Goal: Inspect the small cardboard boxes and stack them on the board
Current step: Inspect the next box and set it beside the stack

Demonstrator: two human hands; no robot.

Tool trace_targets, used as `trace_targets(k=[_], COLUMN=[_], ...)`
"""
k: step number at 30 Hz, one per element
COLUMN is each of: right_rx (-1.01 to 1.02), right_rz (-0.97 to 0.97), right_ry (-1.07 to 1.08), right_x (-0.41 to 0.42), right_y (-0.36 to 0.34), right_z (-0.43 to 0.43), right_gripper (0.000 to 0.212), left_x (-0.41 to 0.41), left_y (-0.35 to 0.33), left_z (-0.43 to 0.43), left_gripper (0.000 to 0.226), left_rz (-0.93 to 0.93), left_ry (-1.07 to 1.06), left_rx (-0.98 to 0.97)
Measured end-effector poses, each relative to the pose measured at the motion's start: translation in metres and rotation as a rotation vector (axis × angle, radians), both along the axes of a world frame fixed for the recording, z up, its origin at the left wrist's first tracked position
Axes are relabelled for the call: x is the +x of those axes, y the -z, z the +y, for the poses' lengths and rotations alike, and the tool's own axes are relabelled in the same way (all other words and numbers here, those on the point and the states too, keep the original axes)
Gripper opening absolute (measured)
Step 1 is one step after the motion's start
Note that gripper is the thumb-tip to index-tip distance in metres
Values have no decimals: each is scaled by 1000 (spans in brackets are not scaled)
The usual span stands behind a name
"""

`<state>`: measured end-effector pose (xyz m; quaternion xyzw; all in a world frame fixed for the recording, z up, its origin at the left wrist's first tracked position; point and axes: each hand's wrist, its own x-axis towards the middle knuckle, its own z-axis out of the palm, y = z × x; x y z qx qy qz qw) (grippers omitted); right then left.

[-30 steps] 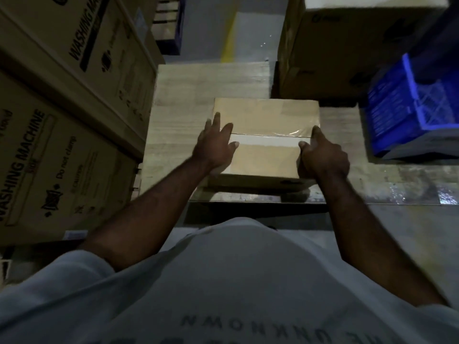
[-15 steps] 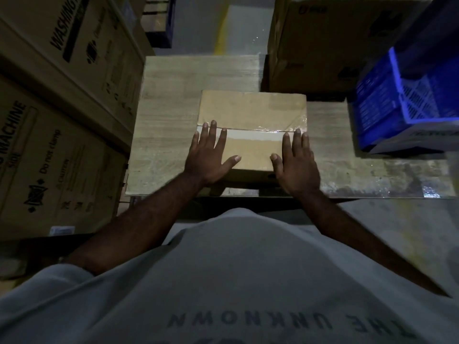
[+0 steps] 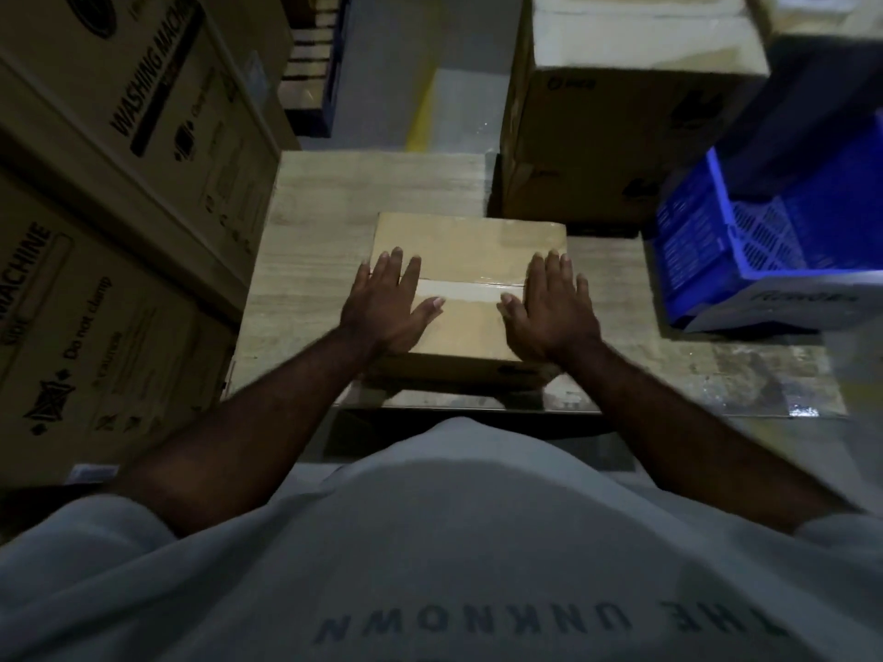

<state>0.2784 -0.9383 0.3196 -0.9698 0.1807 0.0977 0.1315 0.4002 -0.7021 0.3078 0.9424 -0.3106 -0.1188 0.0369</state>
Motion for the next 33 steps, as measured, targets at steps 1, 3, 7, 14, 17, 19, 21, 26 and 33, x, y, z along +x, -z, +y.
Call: trace_targets(k=[1, 3, 7, 14, 17, 19, 21, 26, 33], right_rx=[8, -12, -8, -3, -12, -16, -4, 82, 418], right_rz=[16, 53, 46, -12, -14, -21, -33, -46, -95], right_ry=[-12, -40, -55, -31, -32, -23, 1, 84, 169], right_x=[11, 29, 39, 36, 38, 39, 37, 5, -87], right_y=[-2, -5, 4, 17, 18, 19, 19, 20, 32], right_z=[-8, -22, -32, -27, -29, -28, -26, -11, 8], right_gripper=[85, 84, 85, 83, 83, 83, 83, 78, 86], left_x=[10, 30, 44, 41, 41, 40, 37, 5, -57], left_y=[-2, -6, -6, 0, 1, 2, 3, 6, 26], left_z=[-2, -5, -7, -9, -10, -9, -7, 14, 62], left_gripper=[83, 83, 83, 81, 79, 78, 78, 74, 76], left_rz=[7, 42, 110, 114, 95, 94, 114, 162, 389], left_ry=[-3, -16, -47, -90, -85, -92, -114, -169, -371], left_rx=[9, 27, 48, 28, 30, 26, 2, -73, -368])
